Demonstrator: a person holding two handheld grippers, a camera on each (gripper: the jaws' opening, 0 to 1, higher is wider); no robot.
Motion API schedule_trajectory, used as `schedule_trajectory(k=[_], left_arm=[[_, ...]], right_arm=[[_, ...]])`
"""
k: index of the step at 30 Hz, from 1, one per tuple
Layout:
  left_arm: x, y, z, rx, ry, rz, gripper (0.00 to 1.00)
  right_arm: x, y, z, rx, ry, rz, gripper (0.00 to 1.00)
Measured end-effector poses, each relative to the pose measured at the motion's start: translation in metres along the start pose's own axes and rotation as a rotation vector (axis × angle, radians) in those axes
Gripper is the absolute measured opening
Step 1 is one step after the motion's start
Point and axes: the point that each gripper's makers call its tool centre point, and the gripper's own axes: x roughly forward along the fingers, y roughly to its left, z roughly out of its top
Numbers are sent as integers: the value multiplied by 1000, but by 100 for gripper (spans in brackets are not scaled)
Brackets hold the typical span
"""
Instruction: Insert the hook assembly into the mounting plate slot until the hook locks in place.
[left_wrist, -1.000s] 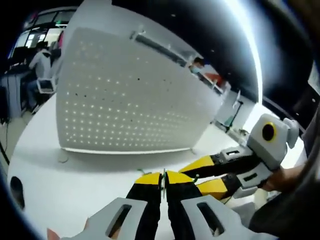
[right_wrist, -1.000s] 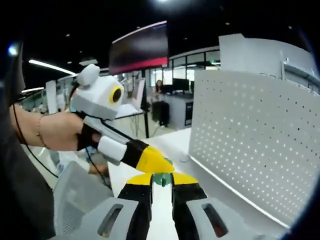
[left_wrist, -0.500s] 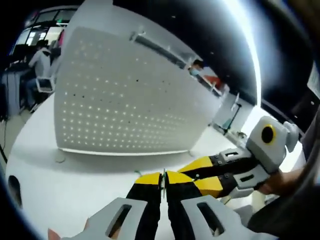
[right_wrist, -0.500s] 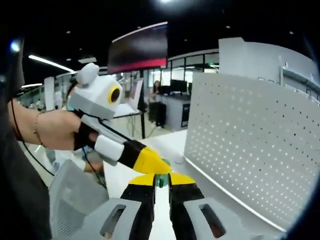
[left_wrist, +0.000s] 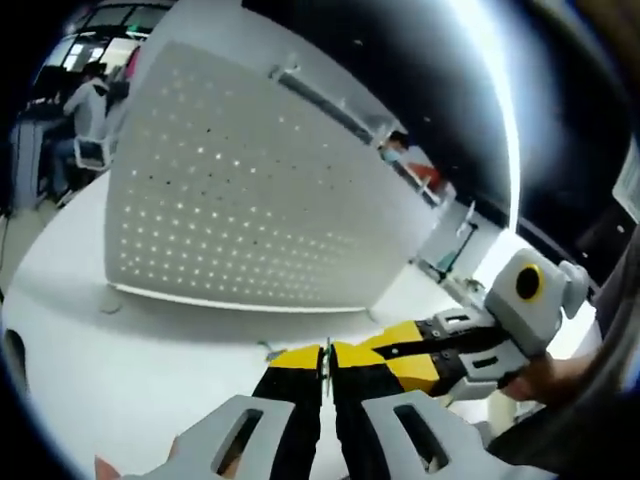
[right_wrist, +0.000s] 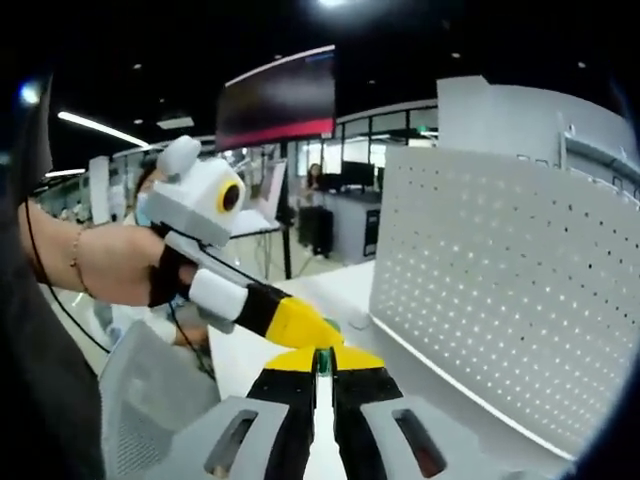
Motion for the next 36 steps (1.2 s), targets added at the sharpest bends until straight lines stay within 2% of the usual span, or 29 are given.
schedule_trajectory(k=[10, 16, 22, 25, 30, 36], left_arm=[[0, -8, 5, 2, -13, -20, 2], [0, -11, 5, 7, -20, -26, 3], [-6, -11, 10, 90, -30, -8, 4], [-9, -11, 9, 102, -39, -9, 6], [-14, -7, 5, 118, -33, 9, 16], [-21, -1, 9, 163, -36, 24, 32]], right_arm=[[-8, -3, 6, 20, -42, -28, 0], [-11, -3, 7, 17, -42, -29, 0], [-8, -1, 12, 28, -51, -19, 0], [-8, 2, 10, 24, -44, -20, 0], [-9, 3, 8, 22, -36, -21, 0], [-10, -4, 10, 20, -38, -44, 0]])
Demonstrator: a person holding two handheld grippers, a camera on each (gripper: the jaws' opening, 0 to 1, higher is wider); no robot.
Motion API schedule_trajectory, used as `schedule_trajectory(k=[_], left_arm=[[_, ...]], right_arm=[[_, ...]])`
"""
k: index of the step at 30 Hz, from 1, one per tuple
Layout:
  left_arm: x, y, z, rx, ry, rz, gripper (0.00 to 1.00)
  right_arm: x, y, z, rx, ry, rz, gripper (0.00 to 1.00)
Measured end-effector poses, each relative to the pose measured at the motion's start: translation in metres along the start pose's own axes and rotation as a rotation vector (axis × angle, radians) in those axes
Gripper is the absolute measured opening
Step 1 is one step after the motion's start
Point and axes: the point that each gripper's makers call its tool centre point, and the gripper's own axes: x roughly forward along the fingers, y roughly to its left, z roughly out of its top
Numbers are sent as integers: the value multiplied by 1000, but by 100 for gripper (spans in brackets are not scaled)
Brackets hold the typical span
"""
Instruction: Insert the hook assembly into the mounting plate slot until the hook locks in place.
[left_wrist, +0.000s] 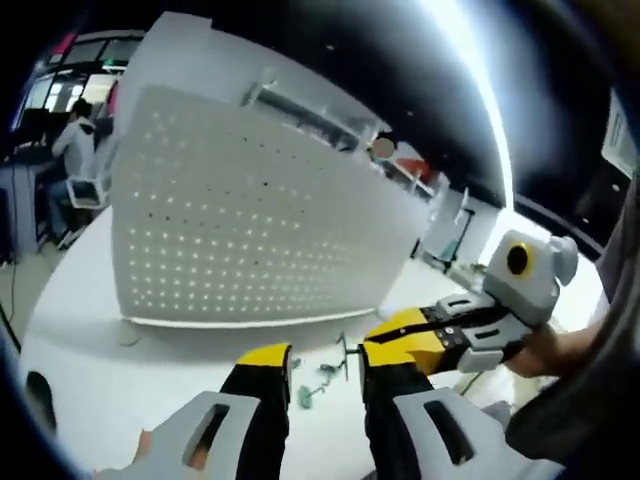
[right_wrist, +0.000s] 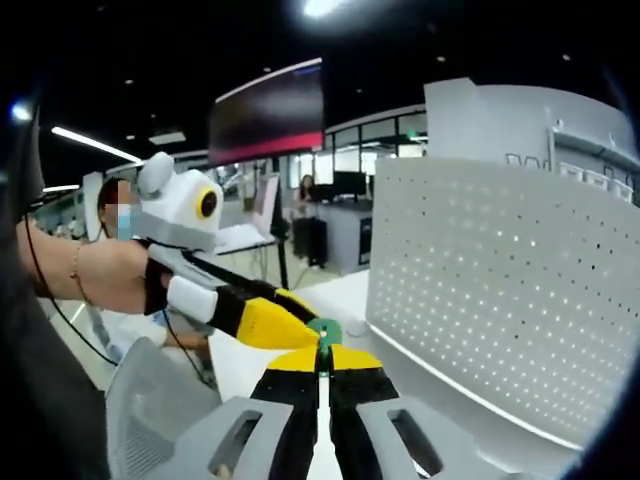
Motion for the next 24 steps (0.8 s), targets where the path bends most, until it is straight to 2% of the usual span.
schedule_trajectory(k=[6, 10, 12, 15, 18, 22, 24], left_arm=[[-4, -8, 5, 25, -37, -41, 58], [-2, -18, 3, 71, -32, -65, 75], [0, -23, 0, 92, -18, -74, 79], [1, -33, 1, 100, -36, -105, 87], [3, -36, -1, 99, -30, -116, 89], [5, -34, -3, 109, -29, -99, 98], [6, -33, -2, 130, -32, -92, 99]], right_arm=[[0, -8, -4, 0, 12, -26, 0], [0, -12, -4, -2, 10, -41, 0], [0, -13, -3, -2, 8, -47, 0], [1, -17, -2, -2, 0, -60, 0], [2, -21, -1, -6, -7, -80, 0], [3, -29, 2, -11, -23, -117, 0], [2, -35, 3, 4, -42, -149, 0]])
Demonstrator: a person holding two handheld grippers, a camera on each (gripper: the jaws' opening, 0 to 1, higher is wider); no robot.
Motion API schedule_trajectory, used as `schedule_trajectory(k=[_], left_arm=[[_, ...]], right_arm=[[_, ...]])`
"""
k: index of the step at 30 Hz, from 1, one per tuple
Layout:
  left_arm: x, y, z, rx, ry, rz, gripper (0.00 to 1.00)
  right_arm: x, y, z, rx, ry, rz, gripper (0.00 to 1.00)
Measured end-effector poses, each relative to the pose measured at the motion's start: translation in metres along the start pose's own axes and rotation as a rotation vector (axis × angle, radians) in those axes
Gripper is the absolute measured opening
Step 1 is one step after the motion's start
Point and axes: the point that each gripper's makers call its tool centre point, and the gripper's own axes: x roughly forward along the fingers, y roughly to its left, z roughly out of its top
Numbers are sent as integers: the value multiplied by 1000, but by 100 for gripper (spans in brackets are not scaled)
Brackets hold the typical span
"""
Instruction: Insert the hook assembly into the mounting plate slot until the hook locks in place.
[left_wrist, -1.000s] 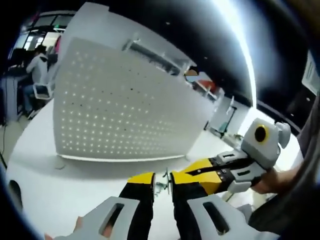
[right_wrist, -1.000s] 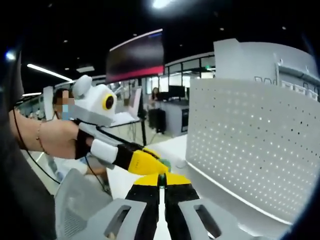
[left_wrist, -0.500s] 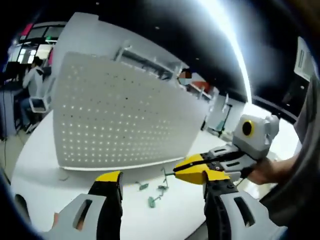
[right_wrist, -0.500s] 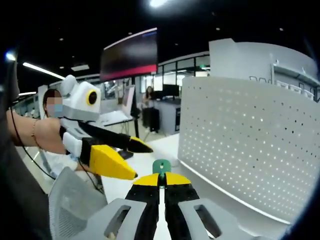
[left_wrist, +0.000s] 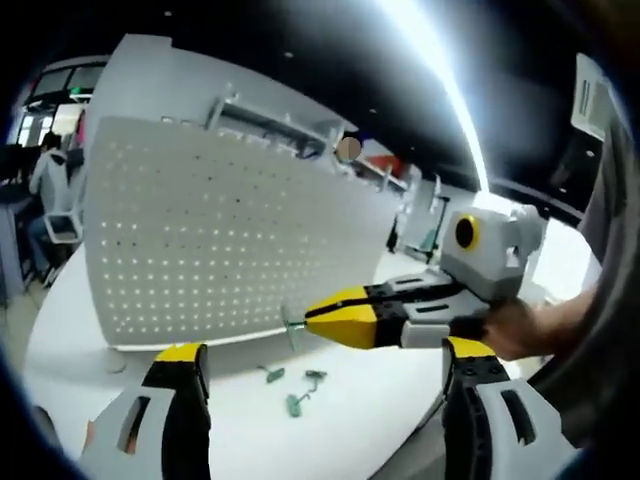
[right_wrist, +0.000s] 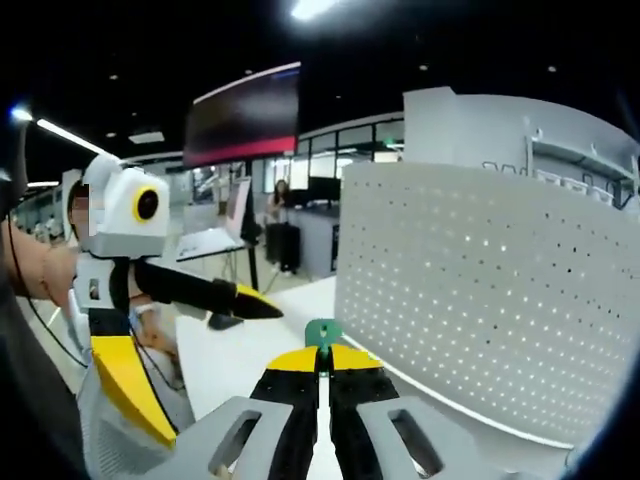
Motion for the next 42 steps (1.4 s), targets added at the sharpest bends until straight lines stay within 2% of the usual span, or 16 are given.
schedule_trajectory(k=[6, 11, 20, 29, 42], left_arm=[[1, 1, 3, 15, 4, 6, 100], [-1, 4, 11, 42, -14, 30, 100], [-3, 9, 17, 47, -26, 43, 99], [-5, 10, 19, 52, -24, 43, 98], [-6, 16, 20, 45, -23, 55, 98]], right_arm=[[-2, -15, 3, 28, -28, -68, 0], [-8, -34, 16, 37, -101, -165, 0], [-19, -88, 42, 42, -213, -363, 0], [-22, -132, 49, 51, -250, -478, 0], [-23, -178, 62, 31, -296, -586, 0]])
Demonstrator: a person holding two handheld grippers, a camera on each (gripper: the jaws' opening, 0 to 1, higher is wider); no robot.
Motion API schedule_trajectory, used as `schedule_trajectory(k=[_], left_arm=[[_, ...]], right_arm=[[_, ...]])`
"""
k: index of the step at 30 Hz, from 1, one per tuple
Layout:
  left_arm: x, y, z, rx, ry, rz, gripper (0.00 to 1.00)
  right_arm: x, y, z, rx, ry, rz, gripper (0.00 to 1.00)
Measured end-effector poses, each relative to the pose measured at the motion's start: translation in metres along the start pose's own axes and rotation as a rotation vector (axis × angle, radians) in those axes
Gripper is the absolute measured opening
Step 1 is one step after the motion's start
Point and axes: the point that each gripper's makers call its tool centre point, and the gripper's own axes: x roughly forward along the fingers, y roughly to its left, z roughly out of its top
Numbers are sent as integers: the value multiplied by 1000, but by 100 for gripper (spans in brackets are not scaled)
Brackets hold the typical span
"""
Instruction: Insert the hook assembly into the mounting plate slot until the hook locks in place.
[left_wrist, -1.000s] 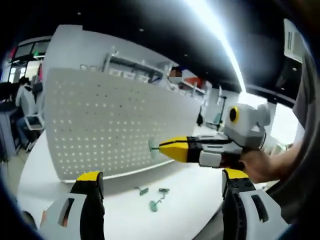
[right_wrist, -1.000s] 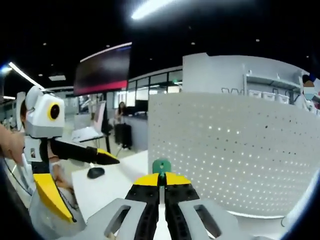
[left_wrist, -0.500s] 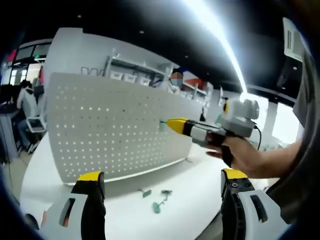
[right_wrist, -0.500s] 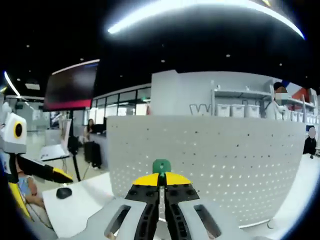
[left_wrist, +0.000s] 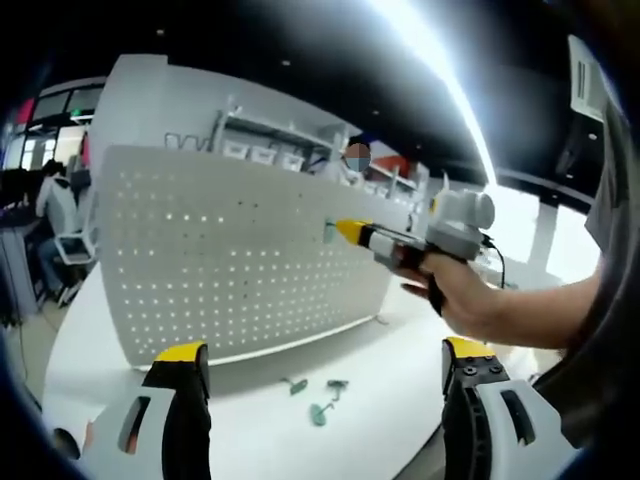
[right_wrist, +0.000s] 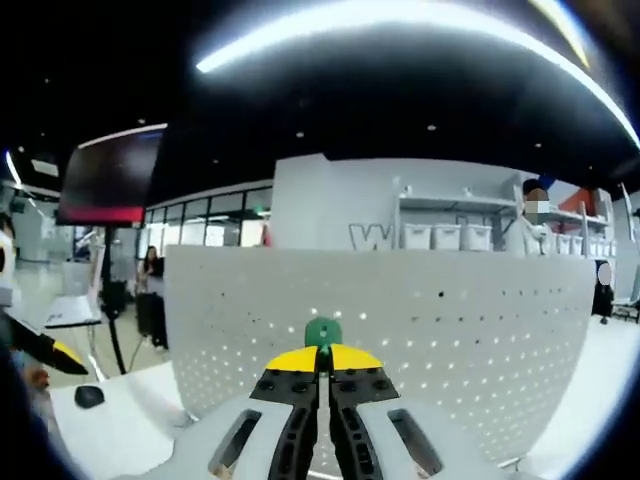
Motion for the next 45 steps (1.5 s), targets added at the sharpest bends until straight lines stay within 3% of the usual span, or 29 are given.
schedule_trajectory(k=[10, 30, 45], left_arm=[[1, 3, -4, -6, 13, 8, 98], [-1, 15, -5, -16, 18, 35, 97], [0, 21, -5, -31, 16, 46, 97]], right_arm=[[16, -24, 2, -2, -25, -68, 0], [41, -49, 18, -6, -80, -147, 0], [49, -49, 13, -33, -86, -160, 0]])
